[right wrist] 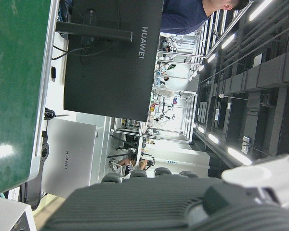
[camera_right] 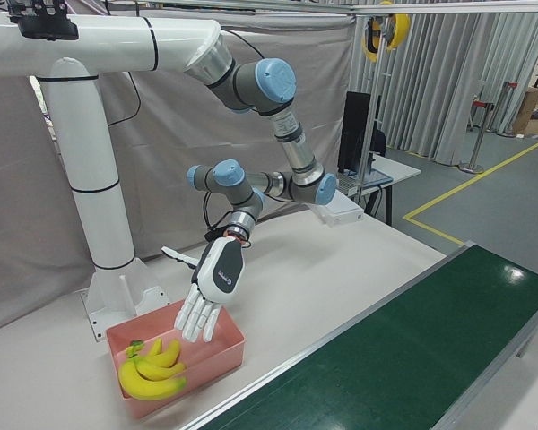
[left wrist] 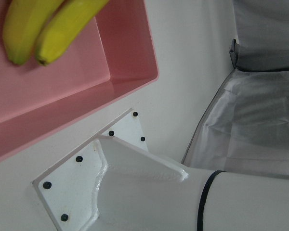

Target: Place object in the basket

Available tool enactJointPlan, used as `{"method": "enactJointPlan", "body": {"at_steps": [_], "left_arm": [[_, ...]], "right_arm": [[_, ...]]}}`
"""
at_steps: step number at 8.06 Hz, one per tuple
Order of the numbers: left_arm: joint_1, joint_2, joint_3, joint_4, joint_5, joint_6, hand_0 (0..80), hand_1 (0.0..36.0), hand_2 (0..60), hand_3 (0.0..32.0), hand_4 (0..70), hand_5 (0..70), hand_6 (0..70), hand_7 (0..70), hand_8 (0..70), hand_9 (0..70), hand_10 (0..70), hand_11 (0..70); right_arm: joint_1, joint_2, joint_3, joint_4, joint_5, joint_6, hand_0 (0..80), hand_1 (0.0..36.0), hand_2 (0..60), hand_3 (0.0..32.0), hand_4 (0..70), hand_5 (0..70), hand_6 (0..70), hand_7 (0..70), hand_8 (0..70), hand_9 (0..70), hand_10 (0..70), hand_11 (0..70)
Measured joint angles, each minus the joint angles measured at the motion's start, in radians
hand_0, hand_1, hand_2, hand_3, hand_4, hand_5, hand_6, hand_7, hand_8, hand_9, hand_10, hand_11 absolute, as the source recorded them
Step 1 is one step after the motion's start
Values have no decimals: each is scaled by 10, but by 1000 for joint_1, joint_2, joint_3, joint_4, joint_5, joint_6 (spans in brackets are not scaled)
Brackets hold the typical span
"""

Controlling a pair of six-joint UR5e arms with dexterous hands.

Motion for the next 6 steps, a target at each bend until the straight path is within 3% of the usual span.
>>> {"method": "enactJointPlan", "body": {"at_steps": [2,4,6], "left_arm": [[-3,7,-18,8,0,-1,145,0,0,0,158,266,77,103,90,154,87,122],[-31,15,-108,64,-2,-3,74,0,0,0,186,390,129,200,149,241,129,180],[-121,34,-204,96,-7,-36,109,0,0,0,189,431,148,225,152,247,136,191]], "right_arm": [[0,0,0,0,0,0,0,0,0,0,0,0,0,0,0,0,0,0],[0,0,0,0,0,1,0,0,0,0,0,0,0,0,0,0,0,0],[0,0,0,0,0,0,0,0,0,0,0,0,0,0,0,0,0,0]]}}
